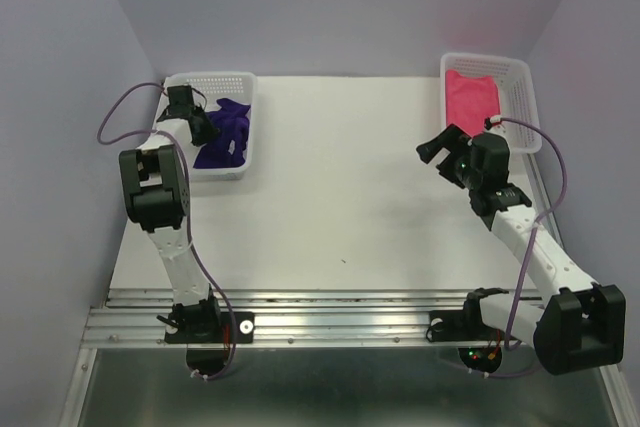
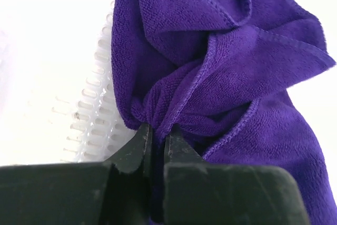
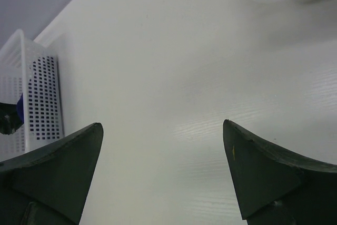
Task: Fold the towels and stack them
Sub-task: Grab crumpled towel, then move the towel to the center of the board
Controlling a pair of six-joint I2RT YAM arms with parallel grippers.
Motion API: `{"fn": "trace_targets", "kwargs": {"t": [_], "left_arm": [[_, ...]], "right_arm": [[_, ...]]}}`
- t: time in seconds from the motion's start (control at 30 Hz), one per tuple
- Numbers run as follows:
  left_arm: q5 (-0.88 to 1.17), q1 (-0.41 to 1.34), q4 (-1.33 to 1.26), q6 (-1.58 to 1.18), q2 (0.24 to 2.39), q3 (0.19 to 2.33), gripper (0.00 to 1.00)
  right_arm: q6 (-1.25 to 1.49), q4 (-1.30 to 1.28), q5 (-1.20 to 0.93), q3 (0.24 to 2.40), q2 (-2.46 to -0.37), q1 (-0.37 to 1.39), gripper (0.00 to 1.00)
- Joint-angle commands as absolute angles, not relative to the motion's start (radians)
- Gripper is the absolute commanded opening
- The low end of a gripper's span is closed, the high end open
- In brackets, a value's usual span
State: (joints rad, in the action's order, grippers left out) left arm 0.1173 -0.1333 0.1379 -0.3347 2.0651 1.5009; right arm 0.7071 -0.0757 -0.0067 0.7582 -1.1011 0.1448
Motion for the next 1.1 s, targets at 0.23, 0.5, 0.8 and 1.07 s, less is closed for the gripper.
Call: {"fn": "trace_targets", "kwargs": {"t": [0.23,0.5,0.8,1.07], "left_arm": [[0.185,-0.14,0.08,-0.391,1.645,1.474,0.0],[0.179,-0.025,0.081,-0.41,1.407,1.584,0.0],[0.29,0.31,0.101,-0.351,1.411,1.619,0.14],[-0.083,0.336,0.227,-0.443,1.306,1.231,0.99]], "right_arm": [[0.705,0.067,0.035,0.715,-1.0,0.146,1.0],[0.663,0.035,0.024,0.681,-0.954,0.144,1.0],[0.615,-0.11,0.104,0.68,-0.868,0.146,1.0],[0.597,-0.319,0.235,0.738,-0.891,0.146,1.0]]}}
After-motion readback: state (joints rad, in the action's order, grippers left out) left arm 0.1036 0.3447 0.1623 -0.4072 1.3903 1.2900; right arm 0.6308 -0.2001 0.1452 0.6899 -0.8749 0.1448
